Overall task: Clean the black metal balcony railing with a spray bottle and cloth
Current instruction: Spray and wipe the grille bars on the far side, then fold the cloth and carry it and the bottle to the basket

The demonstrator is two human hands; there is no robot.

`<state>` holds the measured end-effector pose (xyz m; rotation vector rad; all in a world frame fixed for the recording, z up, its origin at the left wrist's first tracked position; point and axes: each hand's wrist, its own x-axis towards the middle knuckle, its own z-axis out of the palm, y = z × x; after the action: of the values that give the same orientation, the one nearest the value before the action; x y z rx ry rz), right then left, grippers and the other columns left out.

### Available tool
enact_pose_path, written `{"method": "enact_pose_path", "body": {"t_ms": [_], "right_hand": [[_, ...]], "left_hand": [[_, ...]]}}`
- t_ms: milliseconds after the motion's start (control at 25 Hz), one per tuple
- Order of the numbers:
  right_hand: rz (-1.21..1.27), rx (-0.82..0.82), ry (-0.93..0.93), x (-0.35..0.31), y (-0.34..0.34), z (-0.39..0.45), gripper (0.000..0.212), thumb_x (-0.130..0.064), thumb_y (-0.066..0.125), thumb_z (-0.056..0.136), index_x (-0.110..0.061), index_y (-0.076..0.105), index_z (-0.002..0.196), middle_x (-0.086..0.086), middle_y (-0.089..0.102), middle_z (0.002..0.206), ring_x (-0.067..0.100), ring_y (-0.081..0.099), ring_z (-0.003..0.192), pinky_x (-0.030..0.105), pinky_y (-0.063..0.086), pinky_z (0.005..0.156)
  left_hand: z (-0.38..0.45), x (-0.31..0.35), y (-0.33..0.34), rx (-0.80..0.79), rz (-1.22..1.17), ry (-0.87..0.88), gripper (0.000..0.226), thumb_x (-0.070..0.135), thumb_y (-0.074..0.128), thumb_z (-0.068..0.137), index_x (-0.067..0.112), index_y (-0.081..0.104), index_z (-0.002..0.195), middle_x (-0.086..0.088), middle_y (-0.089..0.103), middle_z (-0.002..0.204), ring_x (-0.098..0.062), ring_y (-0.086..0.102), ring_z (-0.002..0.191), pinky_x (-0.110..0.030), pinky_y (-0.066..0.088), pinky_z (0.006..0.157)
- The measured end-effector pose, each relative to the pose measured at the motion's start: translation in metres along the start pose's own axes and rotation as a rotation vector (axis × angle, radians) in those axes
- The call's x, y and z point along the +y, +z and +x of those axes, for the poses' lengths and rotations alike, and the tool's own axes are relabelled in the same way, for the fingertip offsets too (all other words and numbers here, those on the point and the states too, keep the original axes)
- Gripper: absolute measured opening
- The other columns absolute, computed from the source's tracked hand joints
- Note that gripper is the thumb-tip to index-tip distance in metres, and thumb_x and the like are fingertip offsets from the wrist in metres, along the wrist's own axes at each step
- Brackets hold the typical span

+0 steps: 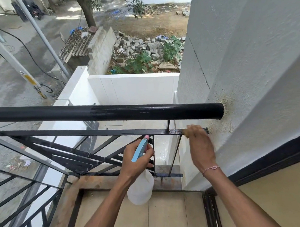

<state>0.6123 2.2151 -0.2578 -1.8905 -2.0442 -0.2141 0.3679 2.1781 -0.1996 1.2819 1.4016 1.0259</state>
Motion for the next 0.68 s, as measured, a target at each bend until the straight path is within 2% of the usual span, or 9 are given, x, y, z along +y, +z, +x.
{"method": "enact_pose_path", "body": {"t_ms": [80,160,240,280,360,440,560,680], "right_hand": [[-0.089,-0.031,0.190,0.006,0.002,0.000,0.053,0.002,0.066,0.084,0.001,0.049,0.134,0.022,0.053,0.134,0.037,0.049,0.128,0.047,0.038,0.115],[-0.069,-0.068,0.273,-0.014,0.003,0.012,0.040,0.001,0.065,0.087,0.000,0.056,0.126,0.021,0.058,0.126,0.035,0.054,0.121,0.045,0.040,0.114],[-0.001,-0.072,0.185,-0.052,0.004,0.022,0.028,0.005,0.062,0.088,-0.005,0.063,0.114,0.013,0.062,0.110,0.027,0.058,0.106,0.041,0.050,0.103],[0.055,-0.068,0.114,-0.065,0.008,0.019,0.033,0.008,0.056,0.087,-0.005,0.062,0.117,0.013,0.061,0.113,0.027,0.057,0.109,0.041,0.049,0.104],[0.129,-0.050,-0.006,-0.068,0.007,0.009,0.052,0.011,0.051,0.084,-0.002,0.054,0.134,0.015,0.055,0.133,0.033,0.050,0.130,0.042,0.037,0.118],[0.083,0.003,-0.088,-0.037,0.003,-0.001,0.058,0.013,0.053,0.081,-0.004,0.052,0.137,0.015,0.052,0.141,0.033,0.046,0.137,0.042,0.031,0.119],[-0.021,-0.023,0.088,0.006,-0.005,-0.007,0.065,0.014,0.065,0.076,0.001,0.048,0.138,0.023,0.051,0.139,0.039,0.045,0.135,0.048,0.039,0.115],[0.026,-0.140,0.250,-0.021,-0.013,-0.002,0.055,0.008,0.061,0.085,0.004,0.046,0.138,0.026,0.049,0.139,0.042,0.047,0.131,0.048,0.045,0.109]], "left_hand": [[0.002,0.003,0.003,-0.001,0.005,0.001,0.006,0.008,0.068,0.092,0.008,0.068,0.086,-0.014,0.066,0.084,-0.032,0.070,0.084,-0.037,0.063,0.059],[0.003,0.004,0.002,0.000,-0.002,0.011,0.009,0.006,0.067,0.093,0.007,0.069,0.085,-0.016,0.066,0.084,-0.032,0.069,0.082,-0.036,0.063,0.058],[0.003,0.005,0.000,0.009,-0.013,0.016,0.010,0.007,0.067,0.093,0.008,0.069,0.083,-0.018,0.065,0.084,-0.032,0.068,0.080,-0.036,0.062,0.057],[0.003,0.005,0.000,0.010,-0.017,0.018,0.010,0.009,0.067,0.093,0.009,0.069,0.083,-0.018,0.065,0.084,-0.031,0.069,0.079,-0.036,0.062,0.057],[0.000,0.004,-0.001,0.007,-0.012,0.026,0.008,0.015,0.067,0.090,0.010,0.068,0.085,-0.016,0.066,0.084,-0.029,0.070,0.080,-0.036,0.062,0.057],[0.001,0.001,-0.003,0.003,-0.004,0.028,0.008,0.012,0.067,0.093,0.008,0.068,0.086,-0.013,0.066,0.085,-0.029,0.071,0.082,-0.036,0.063,0.058],[0.001,-0.001,-0.004,0.003,-0.027,0.021,0.007,0.012,0.068,0.091,0.005,0.068,0.088,-0.011,0.066,0.084,-0.029,0.072,0.084,-0.037,0.063,0.058],[-0.006,0.001,-0.005,-0.008,-0.034,0.008,0.019,0.026,0.065,0.083,0.008,0.068,0.088,-0.013,0.066,0.086,-0.029,0.072,0.085,-0.035,0.062,0.060]]}}
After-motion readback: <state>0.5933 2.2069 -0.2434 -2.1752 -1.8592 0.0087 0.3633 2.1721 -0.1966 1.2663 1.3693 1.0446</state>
